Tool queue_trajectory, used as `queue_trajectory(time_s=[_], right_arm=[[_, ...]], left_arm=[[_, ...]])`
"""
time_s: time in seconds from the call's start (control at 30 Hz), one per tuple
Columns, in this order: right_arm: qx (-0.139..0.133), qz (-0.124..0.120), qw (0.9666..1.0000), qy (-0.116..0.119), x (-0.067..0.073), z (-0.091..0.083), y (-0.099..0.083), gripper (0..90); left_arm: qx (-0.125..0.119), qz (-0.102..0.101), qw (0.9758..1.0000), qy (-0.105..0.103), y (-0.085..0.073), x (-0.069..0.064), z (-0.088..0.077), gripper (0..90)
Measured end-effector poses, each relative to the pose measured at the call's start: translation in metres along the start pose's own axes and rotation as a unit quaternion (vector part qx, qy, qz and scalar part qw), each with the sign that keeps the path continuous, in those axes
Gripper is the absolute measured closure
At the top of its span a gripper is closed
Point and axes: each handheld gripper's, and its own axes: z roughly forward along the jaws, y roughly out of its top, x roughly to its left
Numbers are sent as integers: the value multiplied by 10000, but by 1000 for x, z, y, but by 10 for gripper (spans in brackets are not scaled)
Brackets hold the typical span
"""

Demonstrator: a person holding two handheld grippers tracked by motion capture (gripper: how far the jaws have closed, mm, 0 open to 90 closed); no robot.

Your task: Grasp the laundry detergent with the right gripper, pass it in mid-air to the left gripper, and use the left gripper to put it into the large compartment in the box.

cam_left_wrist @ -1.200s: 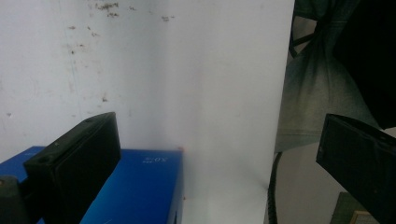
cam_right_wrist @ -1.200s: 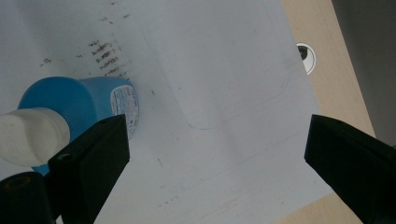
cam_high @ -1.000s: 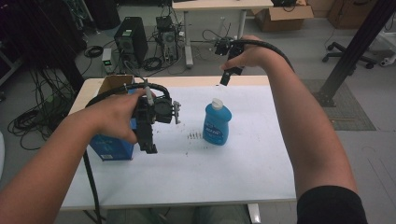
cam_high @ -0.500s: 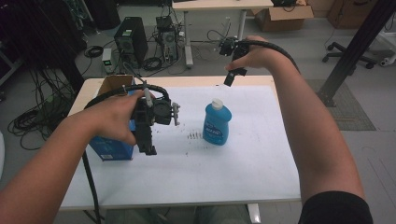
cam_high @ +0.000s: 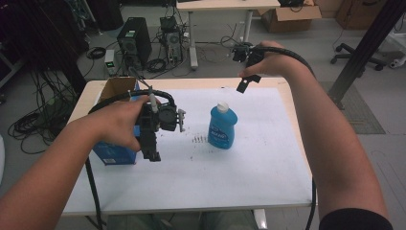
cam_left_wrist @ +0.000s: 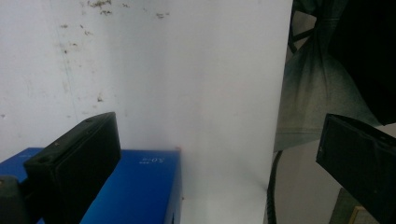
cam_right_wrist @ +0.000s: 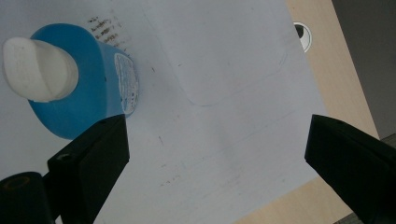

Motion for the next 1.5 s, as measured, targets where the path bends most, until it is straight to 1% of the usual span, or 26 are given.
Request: queue_trajectory(time_s=[0.13, 0.3, 0.33, 0.37, 0.63, 0.7, 0.77, 0.9, 1.07, 1.17, 1.27, 1.5], right_arm=[[-60, 20, 10000, -4, 3, -2, -7, 65], [-126, 24, 9999, 32, 10, -3, -16, 68], [-161, 14, 9999, -1, 14, -4, -20, 67], [-161, 14, 9999, -1, 14, -4, -20, 67], [-336, 49, 9994, 64, 25, -3, -39, 67], [-413, 38, 9991, 106, 28, -1, -43, 66], [-472, 24, 9988, 137, 33, 2, -47, 66], [-510, -31, 9985, 178, 40, 7, -53, 66], [-752, 10, 9966, 324, 47, 16, -65, 65], [-785, 28, 9963, 361, 47, 18, -69, 65], [-829, 38, 9957, 406, 49, 23, -76, 64], [-888, 1, 9951, 437, 54, 30, -83, 61]], left_arm=[[19, -8, 10000, 4, 0, 1, 1, 2], [32, -5, 10000, 20, -1, 1, 2, 2], [35, 3, 10000, 14, -1, 0, 2, 2], [30, 6, 10000, 4, -1, 0, 3, 2], [39, -3, 10000, -40, -5, -3, 14, 2], [37, -14, 10000, -59, -5, -3, 17, 2], [42, 4, 10000, -29, -6, -4, 20, 2], [37, 10, 10000, -17, -6, -5, 21, 2], [16, -25, 10000, 18, -5, -6, 23, 2], [67, 3, 10000, 12, -3, -7, 26, 2], [37, 8, 10000, 2, -3, -8, 27, 2], [10, -41, 10000, 5, -5, -8, 29, 2]])
